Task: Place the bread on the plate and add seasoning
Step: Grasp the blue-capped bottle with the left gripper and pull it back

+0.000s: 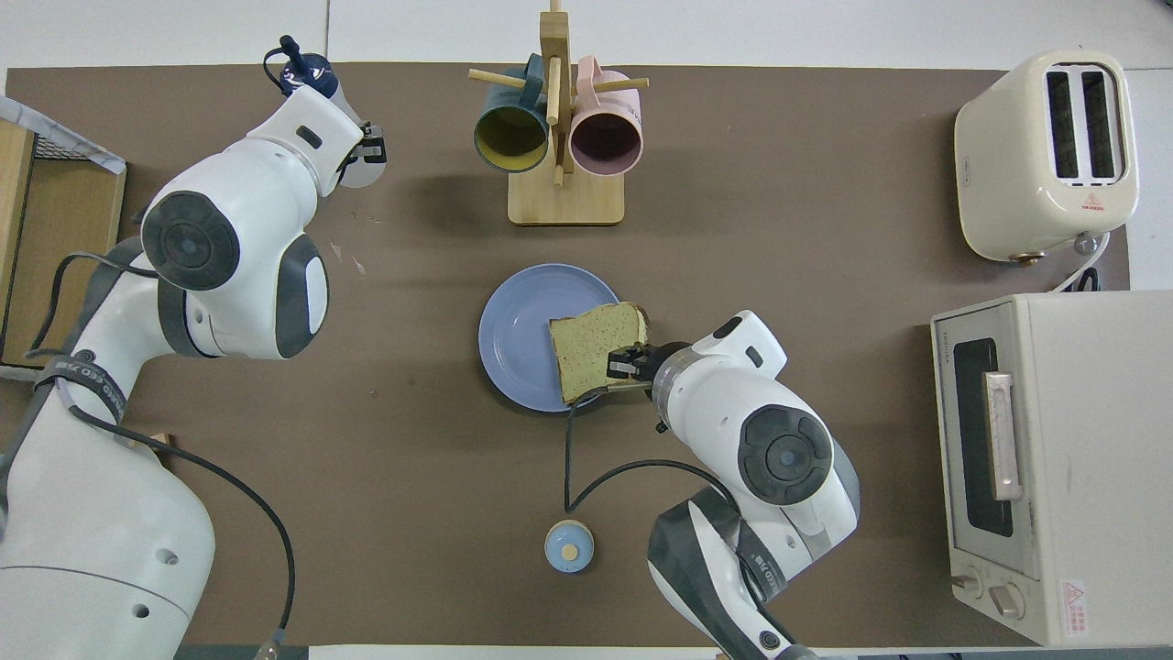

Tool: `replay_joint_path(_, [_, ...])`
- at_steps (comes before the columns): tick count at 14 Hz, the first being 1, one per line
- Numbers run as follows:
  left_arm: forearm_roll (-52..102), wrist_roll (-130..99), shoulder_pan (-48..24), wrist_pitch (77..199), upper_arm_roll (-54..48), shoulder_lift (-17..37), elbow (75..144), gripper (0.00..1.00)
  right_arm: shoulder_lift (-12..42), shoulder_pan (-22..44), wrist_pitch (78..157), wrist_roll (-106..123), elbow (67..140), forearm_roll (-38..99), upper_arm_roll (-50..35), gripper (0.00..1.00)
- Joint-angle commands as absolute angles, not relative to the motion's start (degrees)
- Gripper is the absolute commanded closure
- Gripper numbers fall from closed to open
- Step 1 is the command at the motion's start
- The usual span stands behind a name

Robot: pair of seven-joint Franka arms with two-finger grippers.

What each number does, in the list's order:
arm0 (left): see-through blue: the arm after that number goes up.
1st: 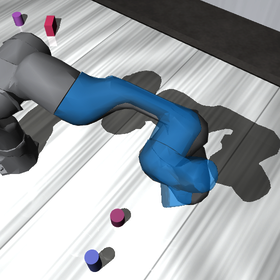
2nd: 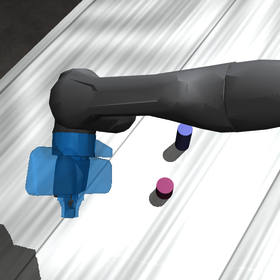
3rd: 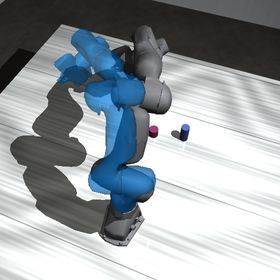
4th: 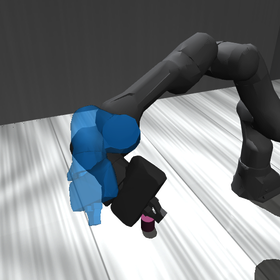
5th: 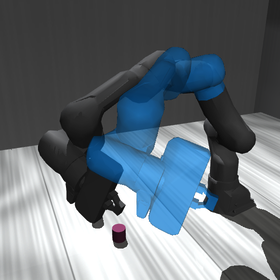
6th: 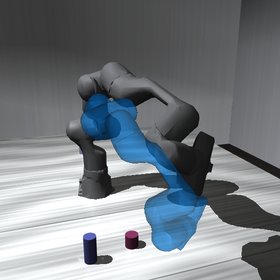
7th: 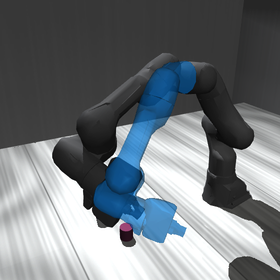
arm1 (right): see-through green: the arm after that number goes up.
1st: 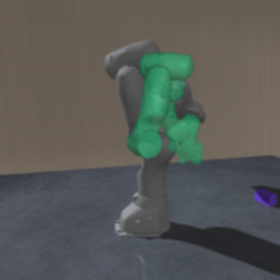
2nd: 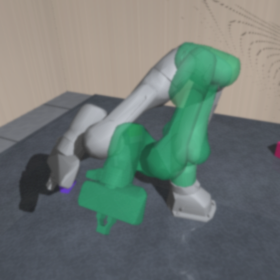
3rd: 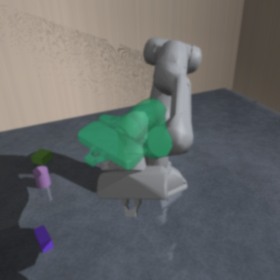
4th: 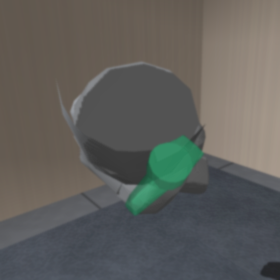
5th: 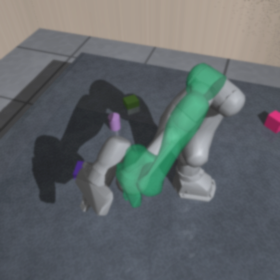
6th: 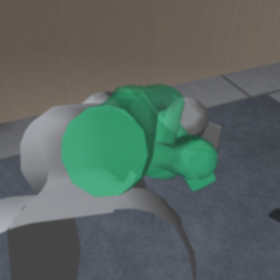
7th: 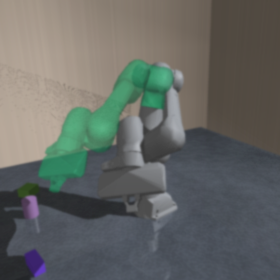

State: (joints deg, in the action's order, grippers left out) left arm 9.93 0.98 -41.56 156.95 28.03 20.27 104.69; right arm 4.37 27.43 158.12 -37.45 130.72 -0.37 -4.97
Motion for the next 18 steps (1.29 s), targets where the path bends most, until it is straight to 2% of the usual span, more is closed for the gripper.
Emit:
replay_joint_path(1, [9.93, 6.32, -41.31, 149.00, 27.95, 15.22, 104.59, 1.00, 3.51, 26.89, 160.84, -39.18, 132.10, 0.97, -5.54, 1.00])
replay_joint_path(4, [10.02, 11.67, -41.31, 137.59, 28.04, 10.74, 102.31, 1.00, 3.78, 26.72, 160.93, -41.74, 131.49, 2.27, -5.54, 1.00])
replay_joint_path(7, [10.02, 19.31, -41.31, 126.77, 28.04, 5.03, 102.13, 1.00, 5.18, 26.63, 160.67, -42.89, 127.63, 12.36, -5.54, 1.00])
replay_joint_path(9, [10.02, 25.90, -41.31, 120.00, 28.21, 1.69, 102.13, 1.00, 5.36, 26.72, 160.66, -42.63, 127.35, 14.50, -5.54, 1.00])
replay_joint_path(14, [9.93, 43.38, -41.31, 106.81, 28.39, -2.89, 102.30, 1.00, 5.19, 27.68, 160.93, -42.28, 127.79, 14.50, -5.54, 1.00])
replay_joint_path(18, [9.93, 51.40, -41.48, 100.03, 28.21, -4.57, 102.57, 1.00, 5.54, 28.56, 163.03, -42.28, 127.62, 14.50, -5.62, 1.00])
